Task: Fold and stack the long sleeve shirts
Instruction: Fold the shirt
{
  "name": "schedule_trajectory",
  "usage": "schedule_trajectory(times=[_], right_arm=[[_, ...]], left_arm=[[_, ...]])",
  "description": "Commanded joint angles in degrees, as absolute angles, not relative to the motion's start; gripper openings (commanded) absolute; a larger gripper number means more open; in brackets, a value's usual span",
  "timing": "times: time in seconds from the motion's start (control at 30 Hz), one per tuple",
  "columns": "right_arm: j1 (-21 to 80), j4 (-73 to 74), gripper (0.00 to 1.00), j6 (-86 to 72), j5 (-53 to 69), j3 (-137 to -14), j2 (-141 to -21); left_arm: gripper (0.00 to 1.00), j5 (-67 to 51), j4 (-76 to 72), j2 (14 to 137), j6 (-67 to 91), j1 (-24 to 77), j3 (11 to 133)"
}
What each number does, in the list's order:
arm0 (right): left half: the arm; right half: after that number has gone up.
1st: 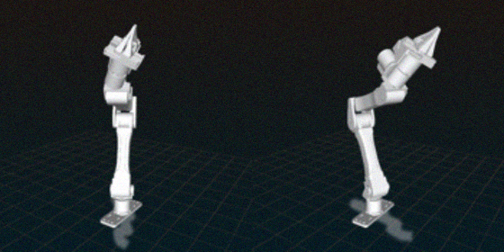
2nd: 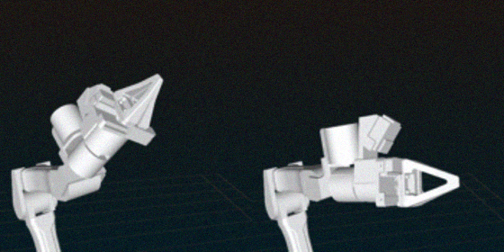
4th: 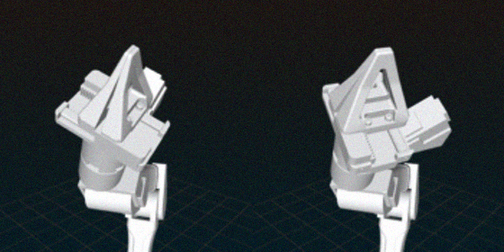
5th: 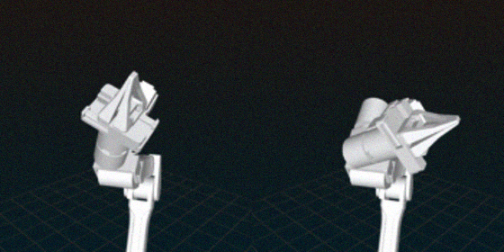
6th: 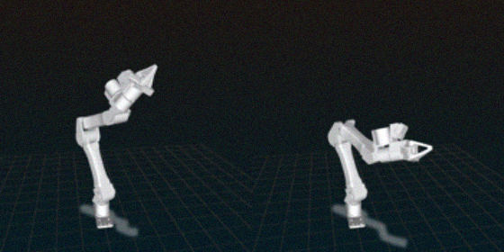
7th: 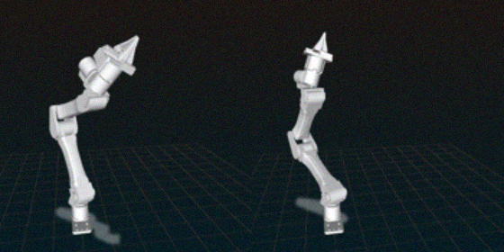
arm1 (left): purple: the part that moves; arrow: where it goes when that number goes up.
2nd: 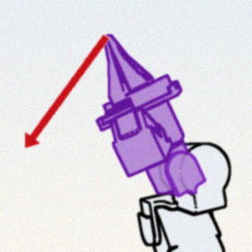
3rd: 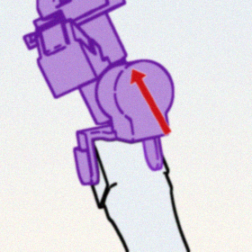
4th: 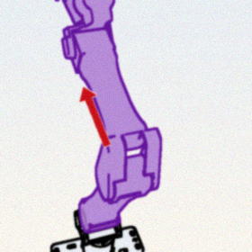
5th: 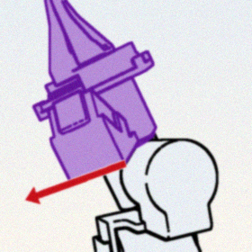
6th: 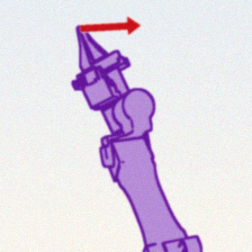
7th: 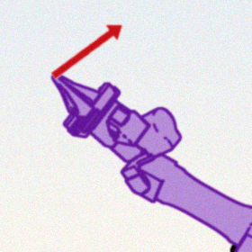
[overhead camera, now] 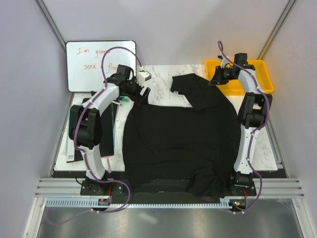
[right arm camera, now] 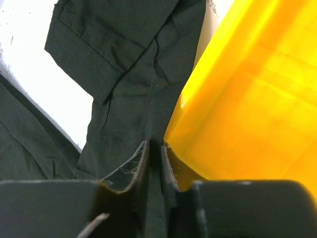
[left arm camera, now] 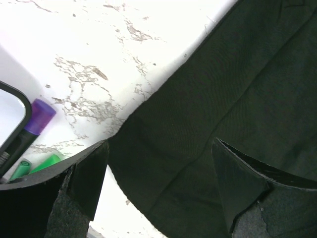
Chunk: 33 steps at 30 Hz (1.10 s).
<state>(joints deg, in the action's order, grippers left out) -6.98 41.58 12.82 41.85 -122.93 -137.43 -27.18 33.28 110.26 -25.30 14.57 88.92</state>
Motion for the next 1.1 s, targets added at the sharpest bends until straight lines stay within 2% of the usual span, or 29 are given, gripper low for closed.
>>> schedule_trajectory(times=[0.0,0.1,0.43,0.6,0.93,1.07], right_arm=[[-7.38,41.57,0.15,13.09,44.38,-123.84,-132.72],[-7.38,41.75,0.00,13.19,44.91,-123.49,-131.93],[-7.73,42.01,0.00,12.13,48.78,-122.43,-128.85],[-7.73,41.92,0.00,11.87,49.31,-121.91,-128.06],[-7.91,41.92,0.00,11.87,49.40,-121.82,-127.44],[-8.00,42.01,0.00,12.13,48.78,-121.90,-127.35]], left_arm=[[0.89,-27.69,31.90,112.14,-23.82,13.54,92.55],[0.88,-27.86,31.90,113.20,-24.26,13.36,93.60],[0.78,-28.13,34.89,121.81,-36.99,13.45,101.77],[0.66,-25.14,36.47,124.45,-46.75,13.53,102.39],[0.57,-22.59,38.85,127.44,-50.27,13.45,102.48],[0.50,-21.89,39.02,127.36,-50.89,13.45,102.74]])
